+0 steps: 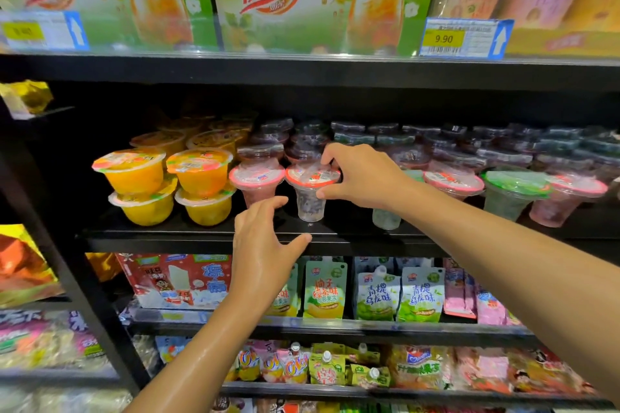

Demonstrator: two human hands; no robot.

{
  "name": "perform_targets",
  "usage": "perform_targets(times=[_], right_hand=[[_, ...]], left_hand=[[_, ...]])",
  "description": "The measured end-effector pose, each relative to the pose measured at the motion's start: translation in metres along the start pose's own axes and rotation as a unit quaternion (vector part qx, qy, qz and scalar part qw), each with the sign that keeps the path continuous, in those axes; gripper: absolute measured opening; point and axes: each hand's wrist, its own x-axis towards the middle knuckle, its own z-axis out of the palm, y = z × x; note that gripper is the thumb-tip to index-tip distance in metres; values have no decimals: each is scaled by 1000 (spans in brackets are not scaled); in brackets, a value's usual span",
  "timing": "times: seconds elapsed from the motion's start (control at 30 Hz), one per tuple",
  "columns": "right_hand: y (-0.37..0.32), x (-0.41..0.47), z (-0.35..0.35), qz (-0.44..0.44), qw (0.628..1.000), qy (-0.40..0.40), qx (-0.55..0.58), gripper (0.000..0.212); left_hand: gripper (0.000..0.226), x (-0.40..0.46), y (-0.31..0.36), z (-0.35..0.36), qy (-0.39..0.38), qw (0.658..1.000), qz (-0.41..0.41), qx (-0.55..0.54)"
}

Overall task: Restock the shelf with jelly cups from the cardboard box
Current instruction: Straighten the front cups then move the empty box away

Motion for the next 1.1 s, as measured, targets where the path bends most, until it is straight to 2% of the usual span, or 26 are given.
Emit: perform_targets(times=[0.27, 0.5, 0.67, 0.77, 0.83, 0.97, 1.1], right_hand=[[2, -2, -5, -1, 1000, -20, 2, 66], [48, -29, -48, 31, 997, -28, -60, 71], [87, -51, -66, 68, 988, -71, -122, 68], [100, -55, -62, 58, 991, -106, -58, 62], [100, -58, -61, 52, 992, -111, -29, 68], [94, -56, -56, 37, 987, -119, -99, 61], [89, -55, -49, 32, 992, -88, -79, 54]], left_hand=[[62, -13, -6, 5, -53, 986, 87, 130], [67, -28, -9, 27, -90, 955, 179, 219], [72, -30, -9, 40, -57, 950, 199, 235], [73, -30, -14, 44, -55, 947, 208, 239], [76, -31, -18, 45, -55, 939, 225, 254], [85, -30, -21, 46, -60, 932, 231, 271], [87, -32, -20, 47, -55, 934, 234, 265]])
